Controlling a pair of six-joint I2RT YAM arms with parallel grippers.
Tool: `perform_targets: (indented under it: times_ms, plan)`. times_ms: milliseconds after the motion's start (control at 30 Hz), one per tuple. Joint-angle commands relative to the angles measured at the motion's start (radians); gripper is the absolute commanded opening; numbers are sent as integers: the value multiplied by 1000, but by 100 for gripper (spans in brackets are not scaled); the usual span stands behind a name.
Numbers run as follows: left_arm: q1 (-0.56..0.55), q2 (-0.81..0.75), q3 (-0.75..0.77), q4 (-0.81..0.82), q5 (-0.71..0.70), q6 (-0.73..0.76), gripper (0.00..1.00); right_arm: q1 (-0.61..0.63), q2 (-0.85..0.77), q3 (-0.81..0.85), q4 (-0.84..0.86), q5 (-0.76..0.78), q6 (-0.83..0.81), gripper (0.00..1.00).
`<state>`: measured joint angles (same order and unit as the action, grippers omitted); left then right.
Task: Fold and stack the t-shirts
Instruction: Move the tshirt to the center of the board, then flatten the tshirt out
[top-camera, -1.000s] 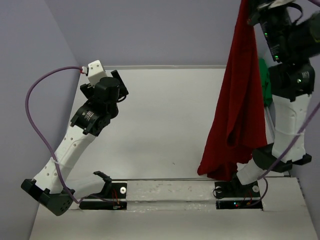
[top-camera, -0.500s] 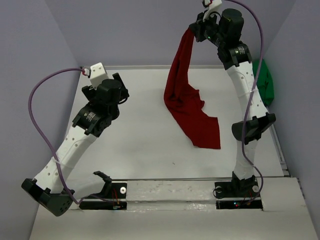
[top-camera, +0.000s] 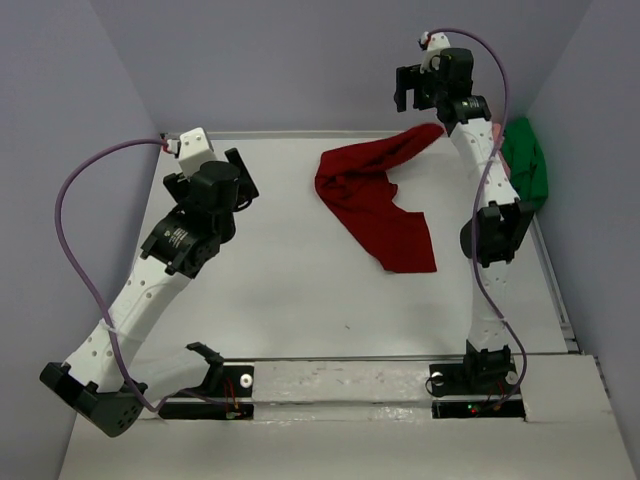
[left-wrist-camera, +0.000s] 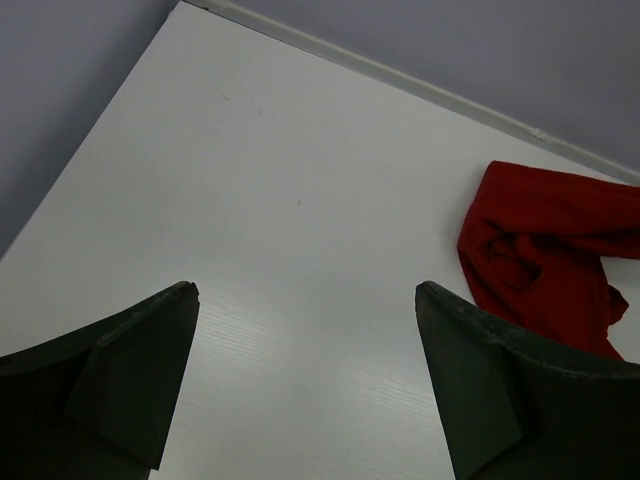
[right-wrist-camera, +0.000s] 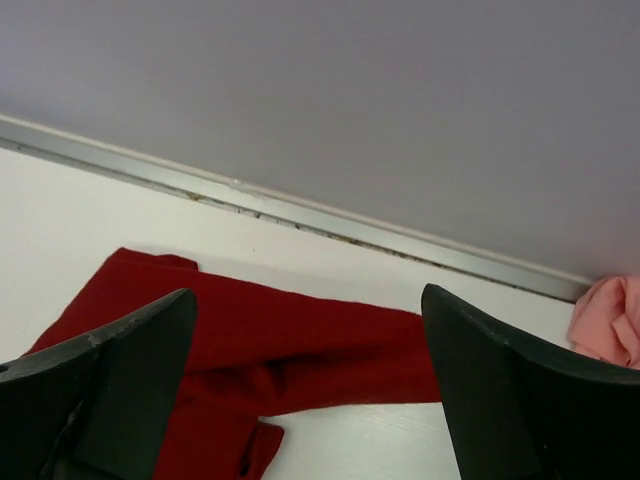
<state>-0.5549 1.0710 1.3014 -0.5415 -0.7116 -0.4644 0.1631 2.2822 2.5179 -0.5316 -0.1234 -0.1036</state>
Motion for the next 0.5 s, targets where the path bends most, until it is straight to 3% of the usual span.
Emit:
perform_targets:
  times_ms: [0,100,167,200,233,300,333,367,400,433,467]
  plan:
    - [-7,3,-24,52,78,44,99,10,6,21,-51,30,39,100]
    - [-7,75,-30,112,321,144,99,10,-18,65,-123,91,76,100]
    - [-22,169,-10,121,446,175,99,10,-91,64,-218,104,200,98]
    - [-30,203,-1,124,466,173,98,10,-136,23,-243,78,310,92]
    - [-52,246,15,126,474,173,98,10,-192,-49,-252,47,355,76]
    - [-79,364,82,123,469,161,96,79,-439,-459,-100,37,400,61]
    - [-100,403,111,124,471,159,91,111,-523,-602,-14,63,397,48]
    - [-103,438,162,132,481,159,87,133,-590,-708,40,89,397,41]
    - [-103,513,194,129,523,156,75,142,-657,-822,51,111,412,33]
    - [-103,555,234,117,532,150,75,142,-676,-861,39,119,413,34]
    - [-105,631,316,89,563,150,70,142,-690,-898,33,128,403,42]
